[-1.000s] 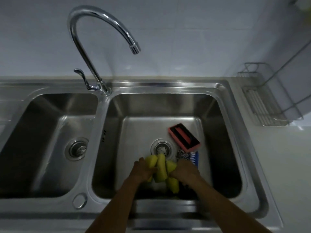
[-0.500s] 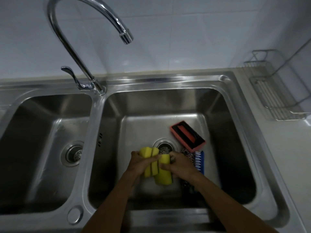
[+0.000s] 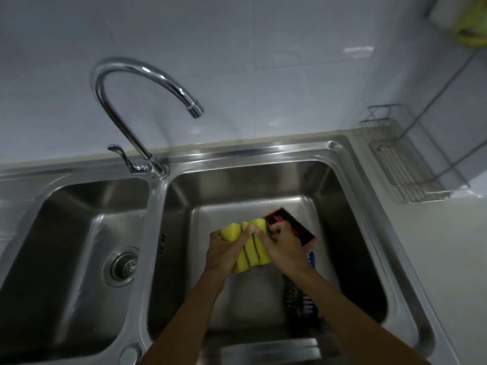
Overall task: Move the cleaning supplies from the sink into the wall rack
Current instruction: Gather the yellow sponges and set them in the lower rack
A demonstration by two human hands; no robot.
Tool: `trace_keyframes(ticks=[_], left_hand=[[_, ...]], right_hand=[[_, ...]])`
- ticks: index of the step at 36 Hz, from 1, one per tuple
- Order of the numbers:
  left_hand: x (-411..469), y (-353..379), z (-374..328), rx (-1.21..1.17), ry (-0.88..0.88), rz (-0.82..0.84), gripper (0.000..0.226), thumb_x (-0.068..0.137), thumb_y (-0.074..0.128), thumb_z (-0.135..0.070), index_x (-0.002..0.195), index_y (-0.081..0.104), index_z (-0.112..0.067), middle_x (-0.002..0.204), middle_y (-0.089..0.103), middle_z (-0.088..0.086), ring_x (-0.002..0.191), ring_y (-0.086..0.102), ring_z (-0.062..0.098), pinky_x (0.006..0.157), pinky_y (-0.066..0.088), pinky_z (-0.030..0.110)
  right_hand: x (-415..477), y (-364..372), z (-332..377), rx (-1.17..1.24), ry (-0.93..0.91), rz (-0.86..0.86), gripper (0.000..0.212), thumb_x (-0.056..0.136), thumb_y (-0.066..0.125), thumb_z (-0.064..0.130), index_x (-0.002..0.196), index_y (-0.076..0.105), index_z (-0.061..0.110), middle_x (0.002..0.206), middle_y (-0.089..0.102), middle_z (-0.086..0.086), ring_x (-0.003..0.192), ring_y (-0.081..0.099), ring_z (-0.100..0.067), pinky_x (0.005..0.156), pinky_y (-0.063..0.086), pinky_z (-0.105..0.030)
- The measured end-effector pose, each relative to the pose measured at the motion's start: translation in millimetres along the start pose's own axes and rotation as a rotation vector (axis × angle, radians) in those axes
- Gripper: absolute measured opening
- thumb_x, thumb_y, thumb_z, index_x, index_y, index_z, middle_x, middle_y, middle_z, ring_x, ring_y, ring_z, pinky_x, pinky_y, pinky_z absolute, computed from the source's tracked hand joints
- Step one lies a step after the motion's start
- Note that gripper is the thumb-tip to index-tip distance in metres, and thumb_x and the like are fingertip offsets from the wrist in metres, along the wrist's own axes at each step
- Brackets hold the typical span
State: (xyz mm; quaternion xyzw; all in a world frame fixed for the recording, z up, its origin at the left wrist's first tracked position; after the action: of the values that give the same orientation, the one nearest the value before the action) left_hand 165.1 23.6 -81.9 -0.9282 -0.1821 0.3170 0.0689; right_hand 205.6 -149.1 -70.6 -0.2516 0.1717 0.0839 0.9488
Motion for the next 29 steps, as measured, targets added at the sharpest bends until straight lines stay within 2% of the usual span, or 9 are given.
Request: trace_keyframes(ticks=[2, 4, 7, 10, 12, 14, 18, 21, 29], left_hand=[[-9.7, 4.0, -25.8, -0.011, -0.053, 0.033, 0.085, 0.057, 0.068, -0.089, 0.109, 0.061, -0.023, 0.102, 0.073, -0.002, 0.097, 0.072, 0.019, 0.091, 0.060, 0.044], [-17.5, 14.4, -55.2, -0.077, -0.061, 0.112, 0.073, 0.078, 0.051, -0.086, 0.114, 0.064, -0.024, 0.110, 0.073, 0.002, 0.103, 0.071, 0.024, 0.097, 0.057, 0.048], [-32.4, 29.0, -109.0, -0.168, -0.020, 0.168, 0.054, 0.103, 0.043, -0.051, 0.126, 0.068, -0.010, 0.123, 0.071, 0.022, 0.109, 0.070, 0.036, 0.099, 0.054, 0.056], [-56.9, 49.7, -160.7, -0.217, 0.050, 0.267, 0.036, 0.103, 0.046, -0.021, 0.130, 0.061, -0.003, 0.107, 0.072, 0.020, 0.091, 0.069, 0.033, 0.088, 0.058, 0.050], [-74.6, 65.6, -196.8, -0.249, 0.128, 0.354, 0.034, 0.102, 0.046, -0.009, 0.132, 0.059, -0.004, 0.106, 0.072, 0.017, 0.087, 0.071, 0.030, 0.075, 0.062, 0.041], [-93.8, 78.2, -232.4, -0.292, 0.216, 0.417, 0.033, 0.101, 0.050, -0.006, 0.132, 0.061, -0.008, 0.117, 0.074, 0.017, 0.099, 0.073, 0.032, 0.073, 0.062, 0.037], [-130.4, 99.2, -289.8, -0.351, 0.337, 0.487, 0.035, 0.097, 0.067, -0.019, 0.131, 0.064, -0.021, 0.120, 0.075, 0.014, 0.110, 0.072, 0.039, 0.089, 0.061, 0.049], [-154.8, 113.0, -317.8, -0.331, 0.388, 0.516, 0.036, 0.092, 0.073, -0.027, 0.127, 0.066, -0.027, 0.113, 0.078, 0.009, 0.108, 0.072, 0.039, 0.095, 0.058, 0.054], [-163.5, 140.1, -310.6, -0.267, 0.363, 0.550, 0.040, 0.086, 0.079, -0.035, 0.123, 0.066, -0.034, 0.113, 0.078, 0.014, 0.103, 0.074, 0.040, 0.095, 0.057, 0.058]], right_hand=[[-4.7, -15.0, 19.7, 0.035, -0.017, 0.034, 0.047, 0.084, 0.066, 0.058, 0.110, 0.046, 0.024, 0.101, 0.067, 0.003, 0.087, 0.064, -0.007, 0.072, 0.049, -0.022], [-8.9, -34.7, 42.6, 0.058, -0.039, 0.055, 0.062, 0.076, 0.071, 0.064, 0.119, 0.045, 0.027, 0.107, 0.065, 0.007, 0.094, 0.064, -0.007, 0.079, 0.051, -0.024], [-12.6, -74.5, 77.3, 0.052, -0.080, 0.005, 0.097, 0.061, 0.081, 0.068, 0.137, 0.038, 0.026, 0.122, 0.055, 0.009, 0.111, 0.057, -0.011, 0.094, 0.047, -0.028], [-17.6, -123.6, 113.6, 0.045, -0.162, -0.089, 0.113, 0.047, 0.084, 0.074, 0.138, 0.040, 0.025, 0.130, 0.055, 0.006, 0.115, 0.057, -0.012, 0.095, 0.050, -0.032], [-23.9, -161.1, 137.8, 0.053, -0.216, -0.162, 0.101, 0.054, 0.089, 0.061, 0.135, 0.043, 0.021, 0.124, 0.057, 0.005, 0.109, 0.059, -0.011, 0.084, 0.050, -0.022], [-32.4, -199.6, 159.8, 0.064, -0.244, -0.239, 0.090, 0.061, 0.090, 0.050, 0.134, 0.044, 0.021, 0.121, 0.058, 0.003, 0.103, 0.059, -0.010, 0.076, 0.045, -0.016], [-52.8, -265.9, 194.7, 0.122, -0.299, -0.312, 0.085, 0.065, 0.086, 0.052, 0.134, 0.044, 0.025, 0.119, 0.060, 0.007, 0.101, 0.062, -0.008, 0.086, 0.055, -0.028], [-68.6, -301.7, 210.4, 0.147, -0.325, -0.318, 0.077, 0.070, 0.085, 0.048, 0.131, 0.044, 0.027, 0.108, 0.058, 0.016, 0.093, 0.059, 0.006, 0.074, 0.052, -0.018], [-70.0, -320.0, 177.7, 0.207, -0.245, -0.299, 0.080, 0.065, 0.087, 0.051, 0.129, 0.047, 0.024, 0.117, 0.063, 0.004, 0.098, 0.067, -0.008, 0.082, 0.060, -0.036]])
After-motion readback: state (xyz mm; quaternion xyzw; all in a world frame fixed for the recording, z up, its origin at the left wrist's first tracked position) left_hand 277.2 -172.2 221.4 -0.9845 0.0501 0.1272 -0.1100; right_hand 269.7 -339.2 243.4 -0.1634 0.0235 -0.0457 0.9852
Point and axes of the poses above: each hand's wrist, its own x-axis towards the middle knuckle, its own y-axis out of the palm, z = x × y, the point moved 7 cm from there along x, towards the middle knuckle
